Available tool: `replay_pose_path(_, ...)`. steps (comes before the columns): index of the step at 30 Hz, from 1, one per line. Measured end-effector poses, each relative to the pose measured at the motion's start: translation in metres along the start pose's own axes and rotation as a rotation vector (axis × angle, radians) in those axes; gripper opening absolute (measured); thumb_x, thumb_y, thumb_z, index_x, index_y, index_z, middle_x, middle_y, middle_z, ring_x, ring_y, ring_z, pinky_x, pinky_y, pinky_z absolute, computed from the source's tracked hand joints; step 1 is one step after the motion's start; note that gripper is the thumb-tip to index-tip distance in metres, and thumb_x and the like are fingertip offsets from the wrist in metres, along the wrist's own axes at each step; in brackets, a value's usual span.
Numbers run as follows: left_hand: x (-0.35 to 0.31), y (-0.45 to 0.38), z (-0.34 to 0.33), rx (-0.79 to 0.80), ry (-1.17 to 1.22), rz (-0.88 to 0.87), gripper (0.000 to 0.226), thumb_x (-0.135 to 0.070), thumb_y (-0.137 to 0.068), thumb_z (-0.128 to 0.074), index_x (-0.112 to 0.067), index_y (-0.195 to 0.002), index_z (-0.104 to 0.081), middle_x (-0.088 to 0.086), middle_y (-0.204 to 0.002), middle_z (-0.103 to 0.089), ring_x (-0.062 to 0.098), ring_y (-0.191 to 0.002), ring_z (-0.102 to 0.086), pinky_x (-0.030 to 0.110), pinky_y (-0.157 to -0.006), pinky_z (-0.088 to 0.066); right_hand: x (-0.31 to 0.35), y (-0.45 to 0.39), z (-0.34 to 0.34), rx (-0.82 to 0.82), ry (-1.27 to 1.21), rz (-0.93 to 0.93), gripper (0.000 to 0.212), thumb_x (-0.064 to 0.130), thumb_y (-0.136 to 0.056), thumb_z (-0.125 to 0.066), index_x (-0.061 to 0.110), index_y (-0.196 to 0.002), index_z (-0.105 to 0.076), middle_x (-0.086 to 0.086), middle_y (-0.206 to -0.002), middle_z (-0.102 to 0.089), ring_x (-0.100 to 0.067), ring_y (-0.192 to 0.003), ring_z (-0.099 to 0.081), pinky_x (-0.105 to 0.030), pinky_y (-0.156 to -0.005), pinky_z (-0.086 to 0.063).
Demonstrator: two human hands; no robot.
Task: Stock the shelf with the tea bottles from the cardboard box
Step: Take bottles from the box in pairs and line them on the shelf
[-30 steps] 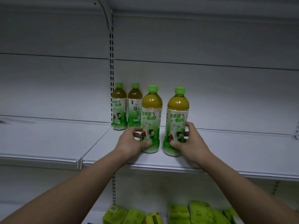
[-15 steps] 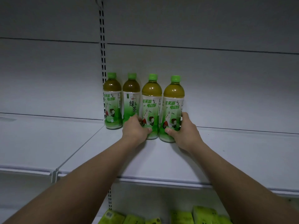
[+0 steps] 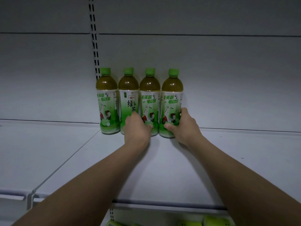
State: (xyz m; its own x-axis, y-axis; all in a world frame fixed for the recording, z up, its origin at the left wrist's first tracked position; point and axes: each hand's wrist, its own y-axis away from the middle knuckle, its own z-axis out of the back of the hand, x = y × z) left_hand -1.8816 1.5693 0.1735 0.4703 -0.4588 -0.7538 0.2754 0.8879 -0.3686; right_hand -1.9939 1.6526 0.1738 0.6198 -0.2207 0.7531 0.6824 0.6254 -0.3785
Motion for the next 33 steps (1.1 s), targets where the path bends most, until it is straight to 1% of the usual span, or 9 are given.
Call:
replay_pose_path(3, 0.000, 0.001, 0.001, -0.032, 0.003, 0.000, 0.045, -0.021, -0.078, -0.080, -0.006, -0.110, -0.052, 0.012, -0.112, -0.062, 0.033, -0.107, -0.059, 0.044, -0.089, -0.050, -0.002, -0.003, -0.002, -0.003, -0.032, -0.021, 0.053, 0.022, -0.081, -0.075, 0.016, -0.125, -0.045, -0.004, -0.126, -0.063, -0.026, -0.112, -0.061, -0.037, -0.094, -0.050)
replay_pose_path(7, 0.004, -0.001, 0.006, 0.014, -0.044, -0.027, 0.033, -0.015, -0.079, -0.078, -0.006, -0.103, -0.057, 0.009, -0.104, -0.062, 0.030, -0.101, -0.059, 0.039, -0.083, -0.049, 0.000, -0.003, -0.002, 0.010, -0.005, -0.039, 0.050, 0.022, -0.084, -0.072, 0.013, -0.125, -0.045, -0.006, -0.127, -0.062, -0.027, -0.113, -0.060, -0.034, -0.090, -0.048)
replay_pose_path(11, 0.016, 0.000, 0.015, 0.162, -0.094, -0.106, 0.037, -0.001, -0.080, -0.068, -0.007, -0.115, -0.058, 0.010, -0.116, -0.062, 0.027, -0.107, -0.057, 0.033, -0.090, -0.047, 0.014, -0.001, 0.001, 0.106, 0.090, -0.119, 0.049, 0.018, -0.091, -0.063, 0.008, -0.130, -0.036, -0.012, -0.133, -0.055, -0.031, -0.119, -0.055, -0.036, -0.092, -0.045)
replay_pose_path(14, 0.019, 0.006, 0.027, 0.291, -0.146, -0.142, 0.051, -0.011, -0.082, -0.067, -0.010, -0.131, -0.052, 0.009, -0.128, -0.061, 0.026, -0.117, -0.056, 0.030, -0.096, -0.044, 0.020, 0.007, 0.006, 0.171, 0.196, -0.154, 0.050, 0.020, -0.093, -0.058, 0.005, -0.133, -0.033, -0.016, -0.134, -0.052, -0.032, -0.119, -0.053, -0.032, -0.085, -0.041)
replay_pose_path(16, 0.019, 0.013, 0.036, 0.345, -0.181, -0.164, 0.051, -0.021, -0.085, -0.065, -0.013, -0.133, -0.053, 0.007, -0.132, -0.060, 0.025, -0.120, -0.056, 0.029, -0.096, -0.044, 0.023, 0.015, 0.012, 0.207, 0.253, -0.154, 0.048, 0.022, -0.092, -0.057, 0.005, -0.132, -0.034, -0.017, -0.133, -0.052, -0.032, -0.117, -0.053, -0.031, -0.082, -0.040)
replay_pose_path(21, 0.010, 0.029, 0.065, 0.385, -0.318, -0.229, 0.056, -0.058, -0.085, -0.054, -0.023, -0.130, -0.058, 0.001, -0.133, -0.060, 0.024, -0.119, -0.056, 0.034, -0.096, -0.047, 0.045, 0.039, 0.037, 0.256, 0.397, -0.082, 0.044, 0.023, -0.090, -0.056, 0.012, -0.132, -0.047, -0.011, -0.129, -0.058, -0.029, -0.113, -0.057, -0.037, -0.094, -0.049)
replay_pose_path(25, -0.008, 0.045, 0.100, 0.426, -0.367, -0.246, 0.057, -0.063, -0.088, -0.045, -0.022, -0.124, -0.062, 0.003, -0.129, -0.062, 0.026, -0.116, -0.056, 0.033, -0.090, -0.044, 0.074, 0.063, 0.062, 0.308, 0.483, -0.005, 0.033, 0.027, -0.092, -0.055, 0.014, -0.122, -0.057, -0.008, -0.123, -0.063, -0.027, -0.105, -0.059, -0.037, -0.093, -0.050)
replay_pose_path(29, -0.024, 0.064, 0.136, 0.472, -0.415, -0.249, 0.061, -0.063, -0.091, -0.039, -0.017, -0.128, -0.059, 0.006, -0.133, -0.059, 0.027, -0.119, -0.054, 0.035, -0.094, -0.042, 0.103, 0.087, 0.084, 0.300, 0.520, 0.035, 0.032, 0.031, -0.094, -0.053, 0.012, -0.118, -0.061, -0.009, -0.119, -0.064, -0.025, -0.100, -0.060, -0.036, -0.088, -0.051)
replay_pose_path(33, -0.029, 0.080, 0.168, 0.426, -0.418, -0.253, 0.065, -0.065, -0.090, -0.038, -0.016, -0.126, -0.060, 0.008, -0.130, -0.061, 0.028, -0.117, -0.055, 0.041, -0.100, -0.045, 0.125, 0.109, 0.097, 0.291, 0.528, 0.069, 0.034, 0.033, -0.095, -0.050, 0.008, -0.113, -0.065, -0.012, -0.115, -0.066, -0.027, -0.102, -0.062, -0.042, -0.093, -0.052)
